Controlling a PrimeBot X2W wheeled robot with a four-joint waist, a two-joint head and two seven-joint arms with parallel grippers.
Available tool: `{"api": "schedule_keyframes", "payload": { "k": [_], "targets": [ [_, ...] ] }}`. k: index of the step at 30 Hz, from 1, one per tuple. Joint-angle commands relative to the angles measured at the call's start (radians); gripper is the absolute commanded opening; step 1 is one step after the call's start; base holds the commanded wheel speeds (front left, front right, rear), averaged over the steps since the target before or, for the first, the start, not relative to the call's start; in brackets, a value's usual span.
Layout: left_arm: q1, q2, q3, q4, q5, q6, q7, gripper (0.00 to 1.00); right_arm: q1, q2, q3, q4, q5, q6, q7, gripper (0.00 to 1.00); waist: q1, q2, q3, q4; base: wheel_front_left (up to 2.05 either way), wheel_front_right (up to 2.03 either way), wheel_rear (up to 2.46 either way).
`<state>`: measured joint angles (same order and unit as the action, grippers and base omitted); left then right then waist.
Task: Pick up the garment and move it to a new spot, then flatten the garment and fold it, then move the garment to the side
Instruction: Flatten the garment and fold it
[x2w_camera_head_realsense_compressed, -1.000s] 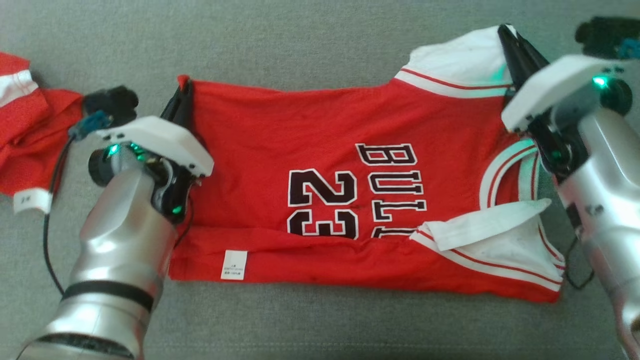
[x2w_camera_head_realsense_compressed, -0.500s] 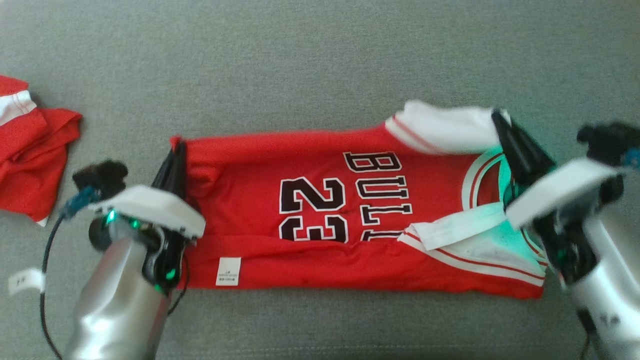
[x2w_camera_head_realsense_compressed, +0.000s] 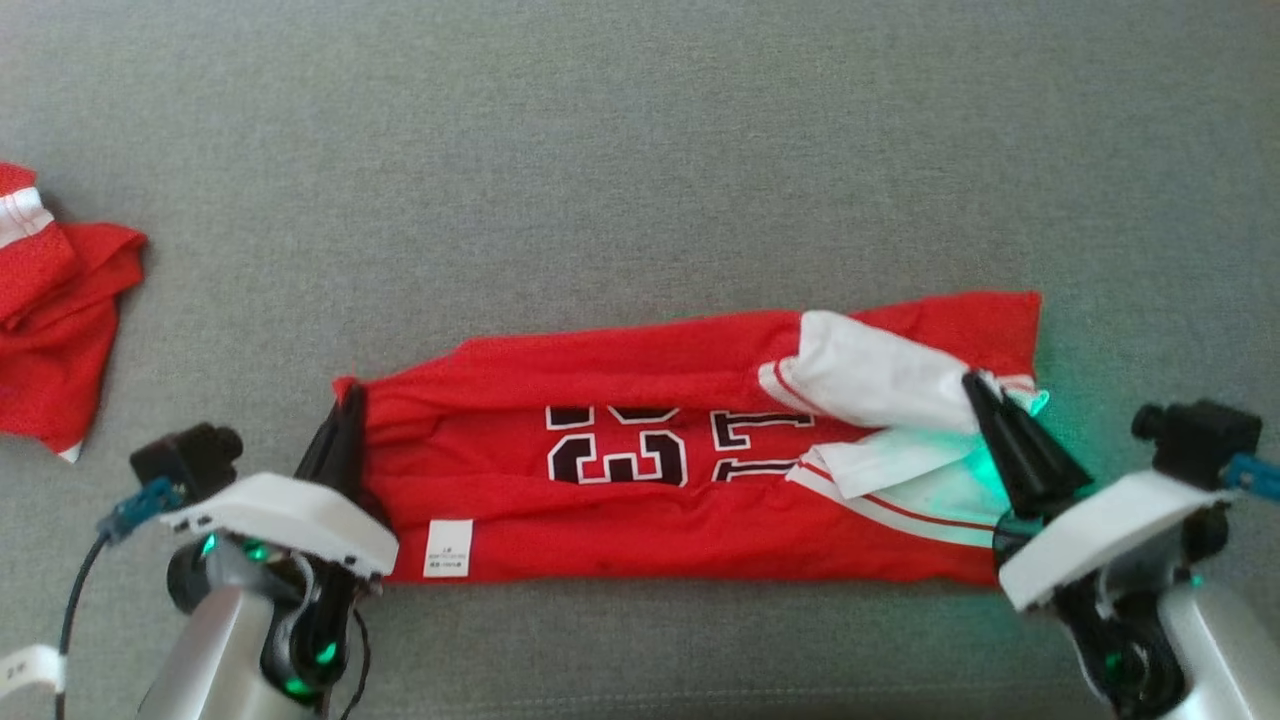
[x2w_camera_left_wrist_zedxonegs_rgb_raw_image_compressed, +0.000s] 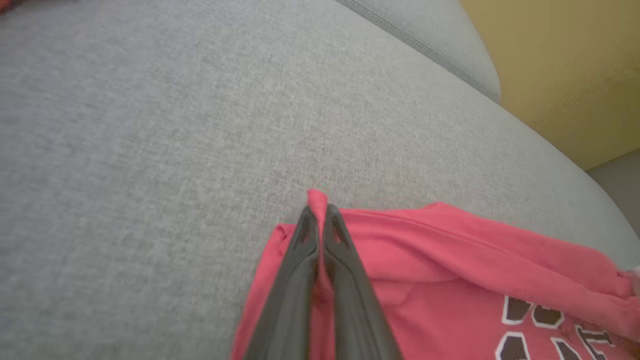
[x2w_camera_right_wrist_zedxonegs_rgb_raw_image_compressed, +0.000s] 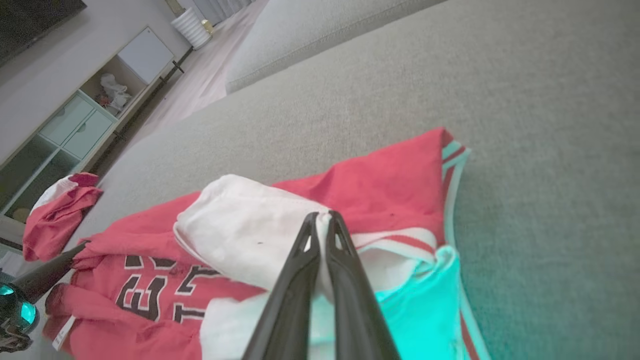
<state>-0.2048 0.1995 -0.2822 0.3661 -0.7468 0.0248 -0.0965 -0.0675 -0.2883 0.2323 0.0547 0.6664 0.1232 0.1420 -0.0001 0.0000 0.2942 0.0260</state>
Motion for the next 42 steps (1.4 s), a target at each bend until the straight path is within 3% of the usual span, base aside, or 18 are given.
{"api": "schedule_keyframes", "payload": {
  "k": [1, 3, 4, 5, 6, 15, 26, 32, 42],
  "targets": [
    [-0.001, 0.033, 0.04, -0.036, -0.005, 0.007, 0.0, 0.0, 0.015, -0.007, 0.001, -0.039, -0.01, 0.008, 0.01, 0.0, 0.0001, 0.0, -0.001, 0.0, 0.0, 0.0, 0.0],
    [0.021, 0.038, 0.042, -0.052, -0.003, 0.024, 0.004, 0.02, 0.042, 0.006, -0.007, -0.053, -0.022, 0.008, 0.024, 0.0, 0.0001, 0.0, -0.002, -0.001, 0.0, 0.0, 0.0],
    [0.03, 0.038, 0.045, -0.059, -0.004, 0.032, 0.003, 0.47, 0.056, 0.013, -0.014, -0.056, -0.026, 0.008, 0.031, 0.19, 0.0001, 0.0, -0.004, -0.001, 0.0, 0.0, 0.0],
    [0.038, 0.039, 0.048, -0.065, -0.003, 0.04, 0.001, 0.82, 0.069, 0.016, -0.019, -0.058, -0.037, 0.008, 0.041, 0.69, 0.0001, 0.0, -0.005, -0.001, 0.0, 0.0, 0.0],
    [0.045, 0.042, 0.049, -0.07, 0.002, 0.048, -0.002, 1.0, 0.08, 0.022, -0.027, -0.062, -0.044, 0.008, 0.047, 1.0, 0.0001, 0.0, -0.007, -0.001, 0.0, 0.0, 0.0],
    [0.117, 0.073, 0.05, -0.115, 0.081, 0.123, -0.079, 1.0, 0.165, 0.038, -0.051, -0.125, -0.158, 0.008, 0.061, 1.0, 0.0001, 0.0, -0.046, -0.007, 0.0, 0.0, 0.0],
    [0.197, 0.078, 0.034, -0.347, 0.26, 0.24, -0.157, 1.0, 0.158, 0.112, -0.151, -0.264, -0.327, 0.008, -0.087, 1.0, 0.0001, 0.0, -0.11, -0.015, 0.0, 0.0, 0.0],
    [0.218, 0.076, 0.0, -0.442, 0.322, 0.257, -0.16, 1.0, 0.145, 0.141, -0.179, -0.293, -0.41, 0.008, -0.115, 1.0, 0.0001, 0.0, -0.158, -0.017, 0.0, 0.0, 0.0],
    [0.242, 0.077, -0.049, -0.454, 0.348, 0.268, -0.131, 1.0, 0.177, 0.151, -0.17, -0.27, -0.433, 0.008, -0.099, 1.0, 0.0001, 0.0, -0.186, -0.019, 0.0, 0.0, 0.0]
  ]
}}
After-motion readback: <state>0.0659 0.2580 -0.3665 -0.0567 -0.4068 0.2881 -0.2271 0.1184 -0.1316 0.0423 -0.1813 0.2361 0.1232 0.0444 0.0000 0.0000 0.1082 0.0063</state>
